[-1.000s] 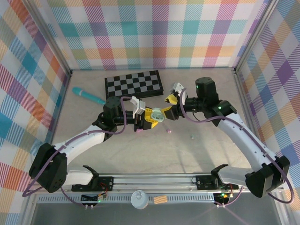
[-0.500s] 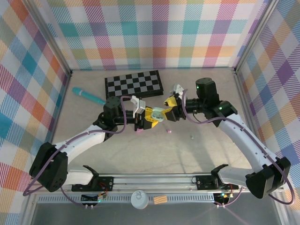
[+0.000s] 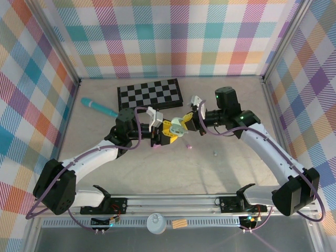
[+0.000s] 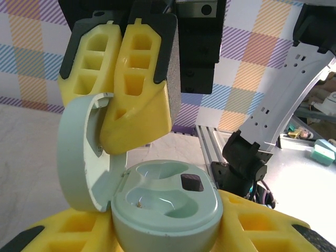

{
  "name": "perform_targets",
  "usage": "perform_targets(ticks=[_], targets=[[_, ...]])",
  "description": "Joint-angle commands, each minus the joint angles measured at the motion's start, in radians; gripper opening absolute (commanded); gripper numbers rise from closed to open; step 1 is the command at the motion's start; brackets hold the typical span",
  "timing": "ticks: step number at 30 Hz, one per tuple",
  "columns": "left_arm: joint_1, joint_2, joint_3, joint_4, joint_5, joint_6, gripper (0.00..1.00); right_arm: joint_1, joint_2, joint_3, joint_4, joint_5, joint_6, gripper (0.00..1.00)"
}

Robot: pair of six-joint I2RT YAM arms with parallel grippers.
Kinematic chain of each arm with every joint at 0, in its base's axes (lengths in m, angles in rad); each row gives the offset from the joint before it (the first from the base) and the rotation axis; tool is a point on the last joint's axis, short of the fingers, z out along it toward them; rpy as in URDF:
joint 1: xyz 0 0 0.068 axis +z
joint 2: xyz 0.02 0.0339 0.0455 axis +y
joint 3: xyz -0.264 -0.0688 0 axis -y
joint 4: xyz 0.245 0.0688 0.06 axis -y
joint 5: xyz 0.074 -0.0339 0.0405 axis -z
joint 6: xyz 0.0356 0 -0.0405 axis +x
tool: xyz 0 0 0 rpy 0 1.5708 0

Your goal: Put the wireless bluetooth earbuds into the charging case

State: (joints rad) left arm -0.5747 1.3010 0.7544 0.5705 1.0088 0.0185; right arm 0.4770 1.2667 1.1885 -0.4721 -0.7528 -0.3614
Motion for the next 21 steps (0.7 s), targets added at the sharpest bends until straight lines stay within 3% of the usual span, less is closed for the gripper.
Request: perform_targets(ticks=[1, 6, 13, 21], targets=[[-0.005, 0.006, 0.025, 0.05, 0.024, 0.009, 0.4, 0.005, -0.025, 0.011, -0.005, -0.036, -0.029, 0.03], [-0.005, 0.011, 0.026, 0.05, 0.014, 0.008, 0.48, 0.009, -0.048, 0.007, 0.011, -0.015, -0.021, 0.0], [-0.004, 0.012, 0.031, 0.052, 0.011, 0.004, 0.52, 0.021, -0.053, 0.003, 0.01, 0.021, -0.024, 0.0], [-0.005, 0.023, 0.028, 0.072, 0.006, -0.025, 0.67, 0.045, -0.058, -0.003, 0.039, 0.119, -0.017, 0.0]])
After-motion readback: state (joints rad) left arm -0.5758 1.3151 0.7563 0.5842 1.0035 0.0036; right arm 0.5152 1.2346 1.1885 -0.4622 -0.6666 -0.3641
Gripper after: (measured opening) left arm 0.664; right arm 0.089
